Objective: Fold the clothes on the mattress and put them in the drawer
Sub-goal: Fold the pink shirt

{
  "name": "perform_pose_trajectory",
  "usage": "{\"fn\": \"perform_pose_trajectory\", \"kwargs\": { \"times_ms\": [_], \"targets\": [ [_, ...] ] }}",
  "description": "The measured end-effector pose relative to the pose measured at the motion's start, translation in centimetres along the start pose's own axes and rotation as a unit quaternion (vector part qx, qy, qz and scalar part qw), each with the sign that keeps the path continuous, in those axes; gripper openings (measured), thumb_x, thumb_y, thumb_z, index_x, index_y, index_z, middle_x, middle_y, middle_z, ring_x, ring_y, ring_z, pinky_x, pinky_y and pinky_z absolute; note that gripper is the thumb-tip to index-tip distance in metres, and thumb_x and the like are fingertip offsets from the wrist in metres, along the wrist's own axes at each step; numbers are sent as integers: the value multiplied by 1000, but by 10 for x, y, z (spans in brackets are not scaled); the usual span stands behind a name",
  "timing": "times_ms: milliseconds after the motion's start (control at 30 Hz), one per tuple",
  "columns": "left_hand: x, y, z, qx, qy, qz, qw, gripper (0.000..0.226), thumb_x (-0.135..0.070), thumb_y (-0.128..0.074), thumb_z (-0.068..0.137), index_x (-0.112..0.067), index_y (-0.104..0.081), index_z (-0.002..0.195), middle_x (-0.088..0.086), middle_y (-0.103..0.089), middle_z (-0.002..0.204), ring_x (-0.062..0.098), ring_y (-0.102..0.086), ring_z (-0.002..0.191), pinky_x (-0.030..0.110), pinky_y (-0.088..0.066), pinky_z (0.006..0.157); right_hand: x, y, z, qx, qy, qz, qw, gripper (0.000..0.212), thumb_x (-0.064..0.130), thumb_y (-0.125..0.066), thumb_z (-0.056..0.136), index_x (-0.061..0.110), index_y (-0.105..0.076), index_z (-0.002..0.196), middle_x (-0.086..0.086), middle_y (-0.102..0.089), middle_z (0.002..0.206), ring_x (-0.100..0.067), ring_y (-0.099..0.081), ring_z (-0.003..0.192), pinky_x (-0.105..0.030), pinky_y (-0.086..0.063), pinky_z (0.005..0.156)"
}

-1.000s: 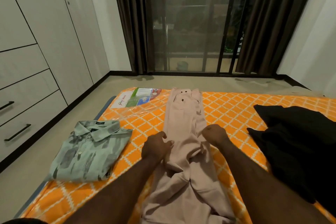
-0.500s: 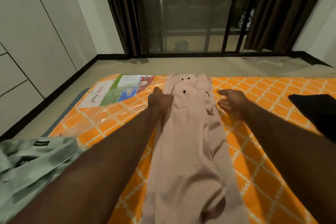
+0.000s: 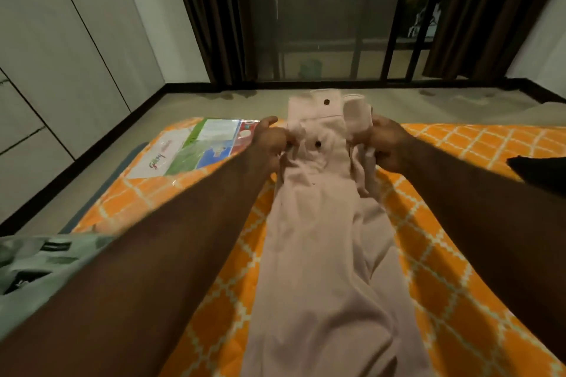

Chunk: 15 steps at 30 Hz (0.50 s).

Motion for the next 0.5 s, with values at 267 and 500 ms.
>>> {"fn": "perform_pose_trajectory", "kwargs": {
  "times_ms": [267, 500],
  "targets": [
    [32, 54, -76, 154, -174, 135, 963, 108, 18, -72, 77, -40, -25, 155, 1, -65, 96, 9, -66, 82, 34, -56, 72, -25, 38, -101, 108, 70, -176, 976, 33, -24, -52, 89, 1, -74, 95, -10, -71, 98, -25, -64, 88, -33, -55, 75],
    [30, 61, -112, 165, -355, 531, 752, 34, -44, -65, 91, -50, -62, 124, -12, -60, 124, 10, -51, 116, 44, -42, 100, -33, 27, -147, 41, 34, -202, 978, 62, -20, -37, 82, 21, -83, 84, -3, -71, 116, -22, -65, 89, -31, -48, 65]
  ]
}}
Point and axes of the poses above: each hand's wrist, its own z-axis towards the middle knuckle, its own y-axis out of the back of the hand, x = y × z, the point moved 4 cm from there along z, towards the middle knuckle
